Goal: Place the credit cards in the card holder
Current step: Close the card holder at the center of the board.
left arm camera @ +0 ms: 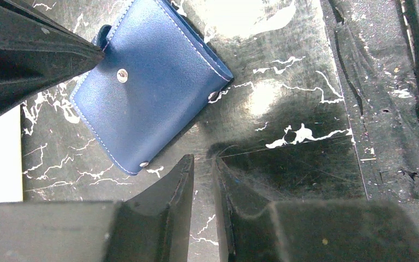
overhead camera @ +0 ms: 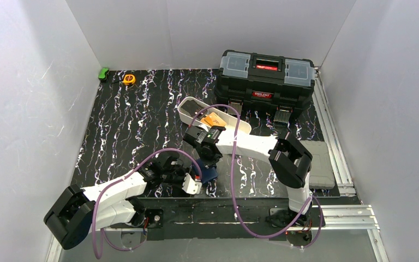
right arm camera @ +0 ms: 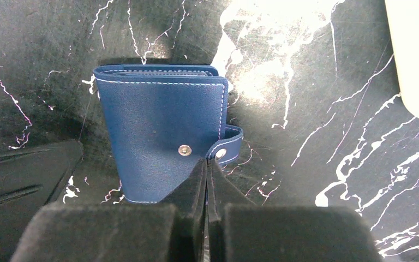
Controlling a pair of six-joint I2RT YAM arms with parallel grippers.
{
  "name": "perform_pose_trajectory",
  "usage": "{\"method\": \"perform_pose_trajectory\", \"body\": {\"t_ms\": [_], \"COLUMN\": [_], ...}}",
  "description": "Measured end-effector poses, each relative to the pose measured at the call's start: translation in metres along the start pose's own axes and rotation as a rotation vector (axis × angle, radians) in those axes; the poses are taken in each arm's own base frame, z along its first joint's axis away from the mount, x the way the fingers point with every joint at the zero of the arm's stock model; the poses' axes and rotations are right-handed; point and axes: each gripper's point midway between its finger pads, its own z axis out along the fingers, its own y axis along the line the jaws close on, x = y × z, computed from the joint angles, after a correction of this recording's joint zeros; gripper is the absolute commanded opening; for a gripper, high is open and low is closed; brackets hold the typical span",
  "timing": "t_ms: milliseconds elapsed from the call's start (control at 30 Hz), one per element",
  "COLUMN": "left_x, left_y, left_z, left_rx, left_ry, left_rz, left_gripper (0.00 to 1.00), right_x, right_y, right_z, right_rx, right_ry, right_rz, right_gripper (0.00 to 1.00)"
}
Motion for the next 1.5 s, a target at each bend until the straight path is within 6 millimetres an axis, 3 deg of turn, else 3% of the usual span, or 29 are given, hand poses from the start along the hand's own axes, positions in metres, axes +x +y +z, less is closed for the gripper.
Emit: {"method": "perform_pose_trajectory", "body": {"t_ms": [567,633,667,1167,1300,1500], "left_x": [0.0,0.0,-0.001,-0.003,-0.003,-0.002], "left_y": [0.003,0.004,0.004,0.008,0.008,0.006], "left_z": [0.003,0.003,0.003,0.002,0.002,0.002], "left_rx": [-0.009,-0.011,-0.012,-0.028,-0.028,-0.028], "left_ry": [-0.005,-0.006,-0.007,-0.014,-0.014,-0.014], "left_rz": [-0.006,-0.006,-0.005,-0.001,0.0,-0.004], "left_gripper": [0.18,0.18,0.18,0.18,0.18,0.18], "right_x": [0.001,0.001,0.001,-0.007,-0.003,0.002], "right_y": [0.009,0.009,0.009,0.004,0.006,0.007], "right_z": [-0.001,-0.001,-0.001,-0.008,-0.002,0.009], "right_rx": [-0.013,-0.008,-0.004,0.041,0.041,0.055], "right_ry": [-0.014,-0.018,-0.021,-0.042,-0.02,0.006], "right_rz": [-0.023,-0.028,-0.028,-0.035,-0.043,-0.053], "right_gripper": [0.02,0.3,0.38,0.51,0.48,0.3]}}
